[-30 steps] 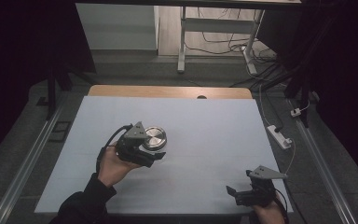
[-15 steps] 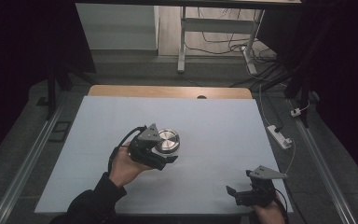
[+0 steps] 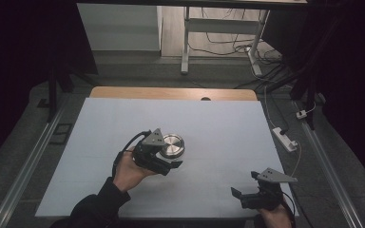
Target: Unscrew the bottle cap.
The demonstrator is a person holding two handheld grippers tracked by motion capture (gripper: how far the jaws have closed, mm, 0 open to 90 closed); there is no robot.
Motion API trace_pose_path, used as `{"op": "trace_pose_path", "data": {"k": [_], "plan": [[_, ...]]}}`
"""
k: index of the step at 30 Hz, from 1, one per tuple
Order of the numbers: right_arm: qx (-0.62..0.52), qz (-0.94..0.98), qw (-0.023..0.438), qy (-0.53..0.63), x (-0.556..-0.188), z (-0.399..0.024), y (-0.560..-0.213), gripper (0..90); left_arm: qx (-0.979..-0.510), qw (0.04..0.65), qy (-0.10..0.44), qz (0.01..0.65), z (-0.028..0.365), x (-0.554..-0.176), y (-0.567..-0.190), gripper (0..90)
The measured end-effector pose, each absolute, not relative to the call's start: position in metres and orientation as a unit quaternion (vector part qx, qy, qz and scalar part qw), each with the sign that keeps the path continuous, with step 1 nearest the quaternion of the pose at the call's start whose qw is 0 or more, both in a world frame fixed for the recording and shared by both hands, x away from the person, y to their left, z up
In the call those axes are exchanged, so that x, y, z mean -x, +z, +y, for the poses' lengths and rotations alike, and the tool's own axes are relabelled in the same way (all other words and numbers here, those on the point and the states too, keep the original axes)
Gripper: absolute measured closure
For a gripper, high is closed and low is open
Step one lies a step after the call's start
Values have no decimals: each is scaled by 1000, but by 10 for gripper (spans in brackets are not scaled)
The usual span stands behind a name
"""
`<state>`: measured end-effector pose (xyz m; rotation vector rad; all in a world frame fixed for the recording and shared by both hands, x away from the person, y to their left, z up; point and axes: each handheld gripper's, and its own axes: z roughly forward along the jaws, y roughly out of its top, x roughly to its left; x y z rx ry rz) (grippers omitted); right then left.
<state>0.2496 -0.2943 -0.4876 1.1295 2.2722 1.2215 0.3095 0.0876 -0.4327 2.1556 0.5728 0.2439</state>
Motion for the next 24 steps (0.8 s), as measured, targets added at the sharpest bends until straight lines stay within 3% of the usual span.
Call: {"op": "trace_pose_path", "data": {"k": [24], "plan": [[-304, 812, 137, 479, -253, -248, -459, 0, -862, 447, 93, 221, 89, -307, -432, 151]]}}
